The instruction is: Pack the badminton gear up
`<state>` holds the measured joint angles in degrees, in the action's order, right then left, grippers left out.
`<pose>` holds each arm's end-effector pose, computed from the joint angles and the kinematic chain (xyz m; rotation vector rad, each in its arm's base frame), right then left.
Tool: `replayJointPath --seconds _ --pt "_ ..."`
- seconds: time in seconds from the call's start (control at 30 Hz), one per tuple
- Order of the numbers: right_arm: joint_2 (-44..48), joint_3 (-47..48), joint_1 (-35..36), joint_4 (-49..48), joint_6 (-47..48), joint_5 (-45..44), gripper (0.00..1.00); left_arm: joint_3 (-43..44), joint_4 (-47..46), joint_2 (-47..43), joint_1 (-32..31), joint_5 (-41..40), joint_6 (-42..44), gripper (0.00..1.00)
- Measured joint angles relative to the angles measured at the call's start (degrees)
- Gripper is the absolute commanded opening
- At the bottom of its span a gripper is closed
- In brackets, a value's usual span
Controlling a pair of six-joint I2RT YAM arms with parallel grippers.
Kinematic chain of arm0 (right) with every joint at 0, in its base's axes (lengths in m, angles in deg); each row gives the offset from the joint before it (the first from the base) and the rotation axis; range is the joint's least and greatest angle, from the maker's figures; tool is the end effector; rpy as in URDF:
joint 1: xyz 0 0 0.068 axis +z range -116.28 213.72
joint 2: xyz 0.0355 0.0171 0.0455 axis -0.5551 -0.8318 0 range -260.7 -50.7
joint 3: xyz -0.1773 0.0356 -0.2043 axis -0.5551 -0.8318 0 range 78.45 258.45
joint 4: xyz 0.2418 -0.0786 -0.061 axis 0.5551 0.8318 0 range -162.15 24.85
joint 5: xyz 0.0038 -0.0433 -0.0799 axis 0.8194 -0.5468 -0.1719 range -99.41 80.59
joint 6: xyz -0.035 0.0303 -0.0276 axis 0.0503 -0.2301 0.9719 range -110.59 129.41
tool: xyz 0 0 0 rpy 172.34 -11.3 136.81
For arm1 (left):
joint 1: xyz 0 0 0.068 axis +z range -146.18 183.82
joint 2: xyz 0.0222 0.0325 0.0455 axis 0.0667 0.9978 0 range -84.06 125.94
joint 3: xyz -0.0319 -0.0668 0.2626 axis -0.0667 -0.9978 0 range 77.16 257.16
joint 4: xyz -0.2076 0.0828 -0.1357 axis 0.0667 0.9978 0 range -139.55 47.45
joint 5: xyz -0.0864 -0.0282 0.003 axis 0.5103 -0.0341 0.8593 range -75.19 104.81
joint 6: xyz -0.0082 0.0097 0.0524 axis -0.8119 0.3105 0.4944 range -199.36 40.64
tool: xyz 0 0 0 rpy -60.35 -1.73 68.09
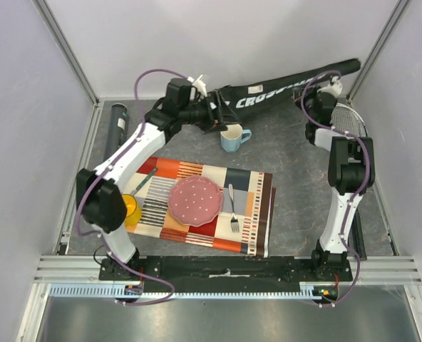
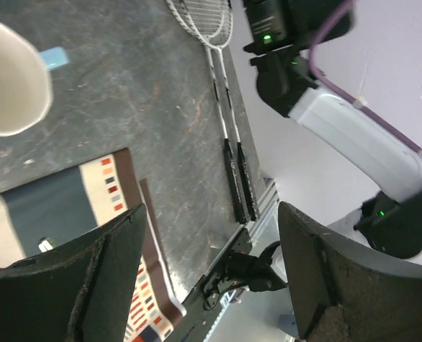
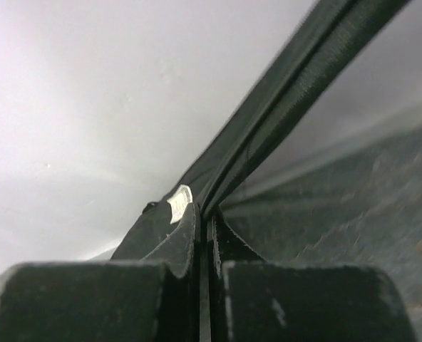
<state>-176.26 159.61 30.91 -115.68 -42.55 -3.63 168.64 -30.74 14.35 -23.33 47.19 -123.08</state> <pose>0.4996 -0.0209 0.1981 0.6797 1.4887 0.7447 0.3497 -0.2008 0.3596 0.0794 2.2156 -1.3105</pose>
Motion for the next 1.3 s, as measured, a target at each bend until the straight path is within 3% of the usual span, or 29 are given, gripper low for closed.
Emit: replayJointPath --seconds 0.33,0.43,0.53,0.73,0.83,0.9,0.93,1.0,1.13,1.3 --pt "25.07 0.0 -3.04 13.16 28.63 -6.62 0.0 12.72 -1.01 9.9 -10.1 0.13 -2.4 0.91" --pt "31.98 -0.81 -3.61 16.79 29.92 -8.74 0.0 18.86 0.31 13.18 -12.83 -1.77 0.76 0.91" --pt "41.03 -7.43 -3.63 17.16 28.81 -8.87 0.0 25.49 -0.57 17.81 -14.88 -0.11 1.36 0.93" --pt "52.57 -17.38 -3.41 18.86 25.33 -10.88 0.0 27.74 -9.27 26.23 -16.52 4.94 -3.04 0.94" --pt "54.95 -19.56 -3.41 22.12 23.32 -12.07 0.0 27.8 -8.5 28.33 -17.62 0.15 4.2 0.84" --pt "56.06 -20.55 -3.41 24.46 22.34 -12.39 0.0 27.8 -7.67 28.44 -19.19 -5.7 13.88 0.82" --pt "56.72 -20.9 -3.41 25.94 21.92 -12.61 0.0 27.8 -7.85 28.33 -20.24 -9.27 18.97 0.84" --pt "57.92 -21.18 -3.34 28.68 21.51 -13.09 0.0 27.8 -8.41 28.06 -22.73 -16.24 29.49 0.99" --pt "61.46 -21.2 -3.3 34.42 20.2 -13.7 0.0 28.94 -10.19 28.76 -27.26 -25.66 45.83 1.0" --pt "65.79 -21.33 -3.3 39.39 17.35 -14.58 0.0 34.32 -13.51 32.59 -28.17 -30.36 53.68 0.92"
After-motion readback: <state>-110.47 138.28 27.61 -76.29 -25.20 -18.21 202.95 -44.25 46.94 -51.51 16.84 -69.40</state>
